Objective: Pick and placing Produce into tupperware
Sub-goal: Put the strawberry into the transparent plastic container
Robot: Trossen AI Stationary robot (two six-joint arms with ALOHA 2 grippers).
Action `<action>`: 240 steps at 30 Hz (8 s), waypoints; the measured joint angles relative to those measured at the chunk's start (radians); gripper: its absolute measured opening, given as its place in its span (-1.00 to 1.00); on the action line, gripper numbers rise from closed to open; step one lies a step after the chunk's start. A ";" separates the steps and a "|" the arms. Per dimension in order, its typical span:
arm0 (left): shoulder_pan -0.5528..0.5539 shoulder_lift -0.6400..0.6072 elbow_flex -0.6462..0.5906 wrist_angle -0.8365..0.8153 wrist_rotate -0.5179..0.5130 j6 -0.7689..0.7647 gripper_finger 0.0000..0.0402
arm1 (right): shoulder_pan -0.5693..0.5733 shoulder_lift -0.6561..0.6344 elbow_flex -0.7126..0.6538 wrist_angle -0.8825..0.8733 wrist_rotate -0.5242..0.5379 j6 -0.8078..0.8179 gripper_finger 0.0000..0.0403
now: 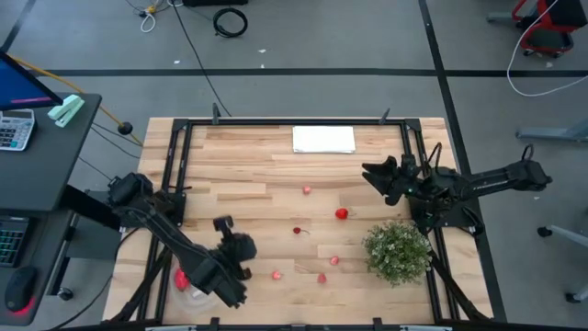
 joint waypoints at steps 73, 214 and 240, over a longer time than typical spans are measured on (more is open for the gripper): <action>-0.054 -0.083 0.000 -0.007 -0.146 -0.099 -0.94 | 0.077 1.131 0.669 -1.265 -0.120 0.173 -0.07; -0.052 -0.082 -0.001 0.012 -0.146 -0.099 -0.89 | 0.049 1.120 0.671 -0.686 0.079 -0.312 -0.05; -0.052 -0.081 -0.001 0.011 -0.146 -0.098 -0.93 | -0.045 1.120 0.671 -0.679 -0.250 -0.512 0.15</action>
